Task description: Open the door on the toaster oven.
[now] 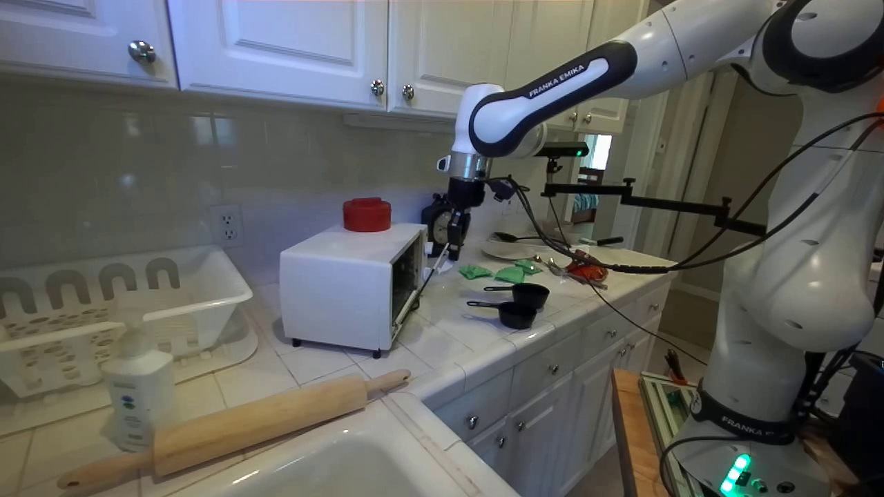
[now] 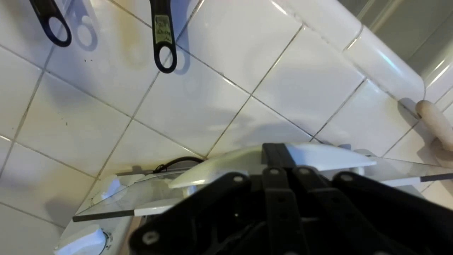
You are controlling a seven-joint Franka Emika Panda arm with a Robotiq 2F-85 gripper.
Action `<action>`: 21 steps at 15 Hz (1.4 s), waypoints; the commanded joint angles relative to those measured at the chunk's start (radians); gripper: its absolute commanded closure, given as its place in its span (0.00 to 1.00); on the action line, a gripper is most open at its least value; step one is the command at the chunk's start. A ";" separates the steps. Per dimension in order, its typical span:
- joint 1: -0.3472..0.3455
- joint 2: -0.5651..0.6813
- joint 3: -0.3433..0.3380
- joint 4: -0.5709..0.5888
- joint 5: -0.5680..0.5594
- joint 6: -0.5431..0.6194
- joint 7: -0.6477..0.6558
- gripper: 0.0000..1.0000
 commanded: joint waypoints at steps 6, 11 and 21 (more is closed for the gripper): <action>-0.018 0.051 -0.037 -0.100 0.051 0.102 -0.110 1.00; -0.032 0.113 -0.046 -0.118 0.106 0.149 -0.186 1.00; -0.074 0.186 -0.020 -0.118 0.157 0.198 -0.253 1.00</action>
